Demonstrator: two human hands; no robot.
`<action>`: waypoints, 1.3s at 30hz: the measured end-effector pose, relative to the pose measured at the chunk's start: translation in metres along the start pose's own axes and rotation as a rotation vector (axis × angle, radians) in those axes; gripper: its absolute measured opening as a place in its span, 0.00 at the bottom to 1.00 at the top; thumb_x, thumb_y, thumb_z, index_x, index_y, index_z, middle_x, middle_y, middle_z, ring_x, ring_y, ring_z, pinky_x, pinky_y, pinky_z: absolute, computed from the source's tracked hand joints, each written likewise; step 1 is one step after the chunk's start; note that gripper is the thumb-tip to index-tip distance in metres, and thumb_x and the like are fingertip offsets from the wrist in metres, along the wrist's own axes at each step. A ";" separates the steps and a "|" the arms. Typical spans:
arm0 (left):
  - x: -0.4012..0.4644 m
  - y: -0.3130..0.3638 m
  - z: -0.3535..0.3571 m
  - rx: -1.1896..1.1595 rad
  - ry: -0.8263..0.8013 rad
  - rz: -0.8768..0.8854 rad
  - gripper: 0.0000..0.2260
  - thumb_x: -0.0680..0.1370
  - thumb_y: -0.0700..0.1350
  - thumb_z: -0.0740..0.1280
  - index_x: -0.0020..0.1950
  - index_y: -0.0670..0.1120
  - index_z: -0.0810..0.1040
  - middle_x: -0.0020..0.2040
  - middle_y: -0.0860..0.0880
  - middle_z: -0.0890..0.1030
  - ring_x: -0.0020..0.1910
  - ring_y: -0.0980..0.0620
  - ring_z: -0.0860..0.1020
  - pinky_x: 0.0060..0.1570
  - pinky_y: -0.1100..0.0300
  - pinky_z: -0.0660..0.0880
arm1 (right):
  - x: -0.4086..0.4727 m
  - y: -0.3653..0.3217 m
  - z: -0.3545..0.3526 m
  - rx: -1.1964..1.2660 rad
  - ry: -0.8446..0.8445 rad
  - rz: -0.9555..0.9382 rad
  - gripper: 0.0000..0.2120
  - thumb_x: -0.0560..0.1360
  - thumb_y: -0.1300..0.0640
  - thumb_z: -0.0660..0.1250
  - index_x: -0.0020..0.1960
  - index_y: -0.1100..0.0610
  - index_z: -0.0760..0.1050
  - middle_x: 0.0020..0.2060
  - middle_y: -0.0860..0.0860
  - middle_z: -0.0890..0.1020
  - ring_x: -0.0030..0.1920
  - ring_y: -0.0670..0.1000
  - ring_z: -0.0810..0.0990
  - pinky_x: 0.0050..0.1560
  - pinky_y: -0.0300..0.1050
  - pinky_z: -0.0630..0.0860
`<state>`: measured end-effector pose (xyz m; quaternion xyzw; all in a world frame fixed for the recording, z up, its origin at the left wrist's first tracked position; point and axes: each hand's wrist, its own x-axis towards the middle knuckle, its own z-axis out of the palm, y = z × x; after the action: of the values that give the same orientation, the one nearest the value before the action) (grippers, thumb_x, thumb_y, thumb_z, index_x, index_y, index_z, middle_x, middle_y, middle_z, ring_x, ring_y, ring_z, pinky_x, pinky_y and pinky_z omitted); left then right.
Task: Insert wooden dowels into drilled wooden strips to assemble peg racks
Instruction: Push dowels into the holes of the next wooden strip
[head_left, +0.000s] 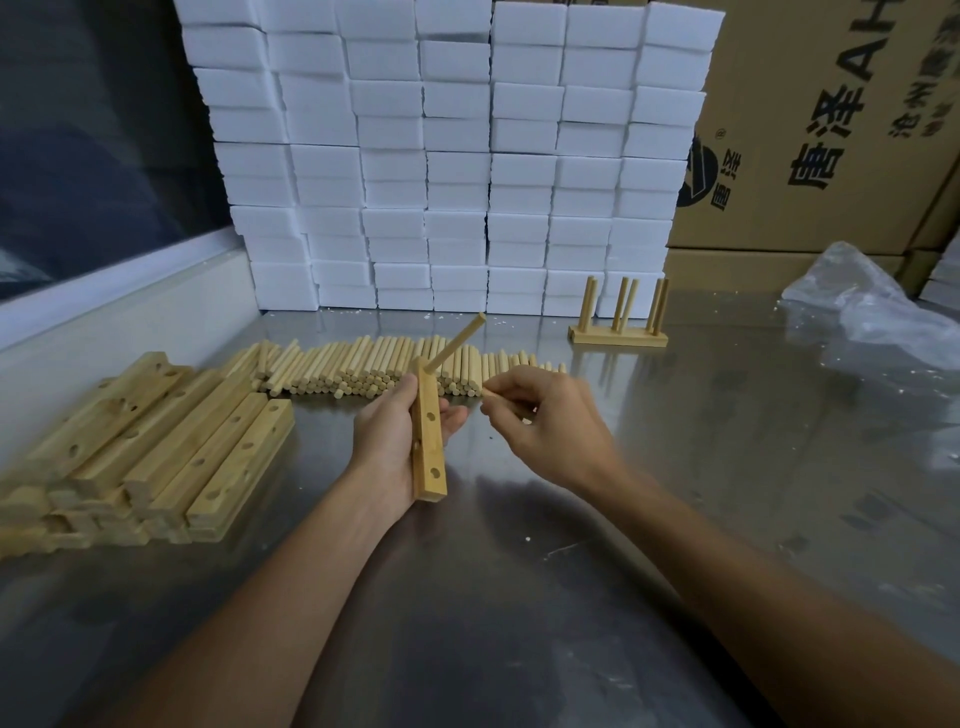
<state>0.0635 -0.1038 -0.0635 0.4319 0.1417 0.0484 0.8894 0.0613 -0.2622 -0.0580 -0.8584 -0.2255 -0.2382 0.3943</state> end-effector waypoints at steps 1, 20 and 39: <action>0.000 0.000 0.000 0.012 0.003 0.006 0.11 0.82 0.45 0.66 0.50 0.36 0.79 0.33 0.42 0.81 0.33 0.44 0.84 0.31 0.58 0.80 | 0.000 0.000 0.000 0.011 -0.011 0.011 0.08 0.77 0.59 0.70 0.54 0.59 0.82 0.41 0.44 0.83 0.41 0.38 0.81 0.47 0.31 0.78; -0.001 -0.004 0.004 0.160 0.021 0.012 0.15 0.82 0.50 0.65 0.60 0.40 0.81 0.40 0.45 0.79 0.33 0.49 0.77 0.29 0.59 0.73 | 0.006 -0.033 0.001 -0.393 -0.202 -0.254 0.07 0.77 0.49 0.67 0.50 0.49 0.83 0.43 0.43 0.82 0.41 0.48 0.79 0.37 0.48 0.77; 0.006 -0.006 0.005 0.139 0.066 0.051 0.09 0.81 0.46 0.67 0.44 0.44 0.81 0.30 0.47 0.77 0.27 0.51 0.75 0.23 0.63 0.72 | 0.018 -0.040 0.003 -0.626 -0.288 -0.368 0.06 0.77 0.55 0.64 0.48 0.48 0.80 0.44 0.44 0.80 0.47 0.50 0.79 0.31 0.43 0.68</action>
<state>0.0706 -0.1098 -0.0661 0.4943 0.1631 0.0754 0.8505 0.0533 -0.2327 -0.0267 -0.9070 -0.3454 -0.2392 0.0284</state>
